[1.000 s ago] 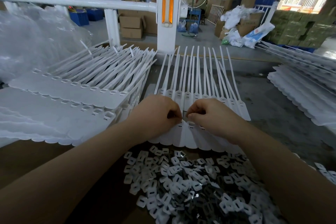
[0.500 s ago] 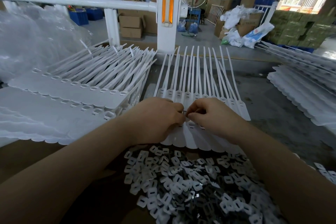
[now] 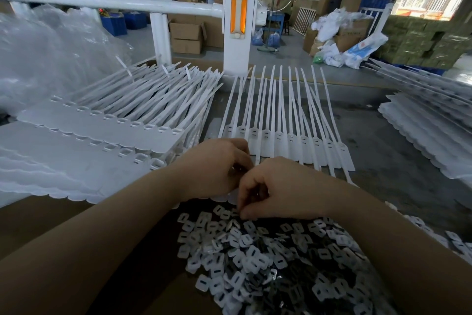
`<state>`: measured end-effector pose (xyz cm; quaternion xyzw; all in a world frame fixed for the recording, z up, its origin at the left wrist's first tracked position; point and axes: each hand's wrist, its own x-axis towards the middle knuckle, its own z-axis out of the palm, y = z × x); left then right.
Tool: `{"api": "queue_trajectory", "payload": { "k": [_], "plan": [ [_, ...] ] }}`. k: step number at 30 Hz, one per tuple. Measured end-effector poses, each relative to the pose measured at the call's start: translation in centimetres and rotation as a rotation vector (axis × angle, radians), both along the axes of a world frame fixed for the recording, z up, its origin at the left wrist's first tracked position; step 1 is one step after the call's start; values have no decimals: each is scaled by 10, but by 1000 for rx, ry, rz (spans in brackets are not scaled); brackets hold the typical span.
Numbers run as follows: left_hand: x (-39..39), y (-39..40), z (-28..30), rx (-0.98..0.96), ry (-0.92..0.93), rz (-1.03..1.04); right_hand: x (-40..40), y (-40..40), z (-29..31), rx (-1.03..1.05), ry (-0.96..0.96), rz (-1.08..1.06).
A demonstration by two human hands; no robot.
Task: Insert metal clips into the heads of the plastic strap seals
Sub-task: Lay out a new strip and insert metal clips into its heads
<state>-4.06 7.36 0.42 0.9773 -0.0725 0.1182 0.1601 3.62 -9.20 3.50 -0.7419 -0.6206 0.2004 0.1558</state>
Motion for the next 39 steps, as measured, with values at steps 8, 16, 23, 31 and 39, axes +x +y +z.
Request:
{"api": "queue_trajectory", "payload": {
  "k": [8, 16, 23, 31, 39],
  "plan": [
    [0, -2, 1, -21, -3, 6, 1, -3, 5, -92, 40, 43],
    [1, -3, 0, -27, -6, 1, 0, -2, 4, -90, 16, 56],
    [0, -4, -2, -21, 0, 10, -1, -6, 5, -79, 71, 49],
    [-1, -7, 0, -26, -3, 8, 0, -9, 10, -85, 117, 55],
    [3, -7, 3, -99, 31, 57, 11, -10, 9, 95, 223, -151]
  ]
}}
